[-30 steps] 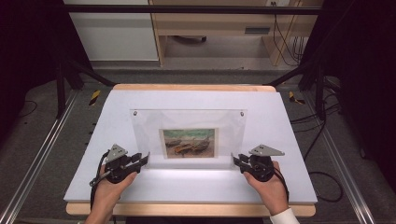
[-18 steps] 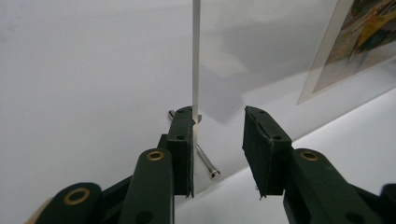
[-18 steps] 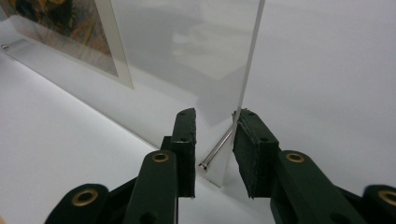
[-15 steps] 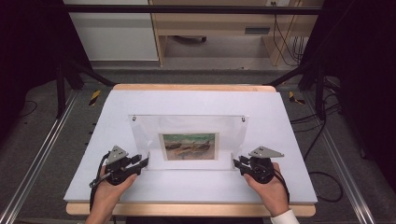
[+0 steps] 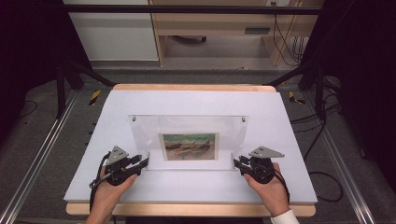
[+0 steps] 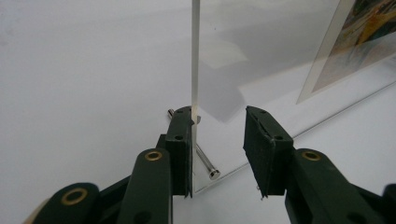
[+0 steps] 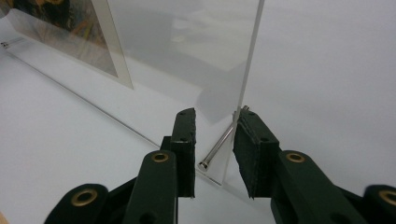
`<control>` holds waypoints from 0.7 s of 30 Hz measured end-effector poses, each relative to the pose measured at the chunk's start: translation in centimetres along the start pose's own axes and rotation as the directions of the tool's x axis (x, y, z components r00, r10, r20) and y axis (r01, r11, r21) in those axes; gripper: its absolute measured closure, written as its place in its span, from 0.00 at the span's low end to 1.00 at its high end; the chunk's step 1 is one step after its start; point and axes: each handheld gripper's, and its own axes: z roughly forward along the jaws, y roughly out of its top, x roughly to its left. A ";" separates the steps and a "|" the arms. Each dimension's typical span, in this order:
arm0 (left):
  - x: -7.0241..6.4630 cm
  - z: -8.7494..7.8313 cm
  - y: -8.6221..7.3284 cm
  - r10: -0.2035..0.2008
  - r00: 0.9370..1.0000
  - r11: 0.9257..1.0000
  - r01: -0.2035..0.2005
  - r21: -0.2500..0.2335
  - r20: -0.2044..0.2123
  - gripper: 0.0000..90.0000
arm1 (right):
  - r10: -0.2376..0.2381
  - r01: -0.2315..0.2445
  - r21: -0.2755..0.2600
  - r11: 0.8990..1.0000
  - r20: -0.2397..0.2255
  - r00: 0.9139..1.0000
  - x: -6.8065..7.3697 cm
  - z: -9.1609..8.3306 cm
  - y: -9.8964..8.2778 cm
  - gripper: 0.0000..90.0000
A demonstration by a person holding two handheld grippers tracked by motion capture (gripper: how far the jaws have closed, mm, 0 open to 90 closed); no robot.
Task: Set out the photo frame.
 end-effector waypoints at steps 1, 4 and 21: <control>0.0 0.0 0.0 0.000 1.000 1.000 0.000 0.000 0.000 0.70 | -0.001 0.001 0.001 1.000 -0.001 1.000 0.0 0.0 0.0 0.77; 0.0 0.0 0.0 0.001 1.000 1.000 -0.001 0.001 0.001 0.70 | 0.001 -0.001 0.002 1.000 0.000 1.000 0.0 0.0 0.0 0.77; -0.7 0.2 0.1 0.049 0.998 0.999 -0.050 -0.018 -0.030 0.47 | -0.030 0.031 -0.025 0.999 0.032 0.999 0.3 0.1 0.2 0.51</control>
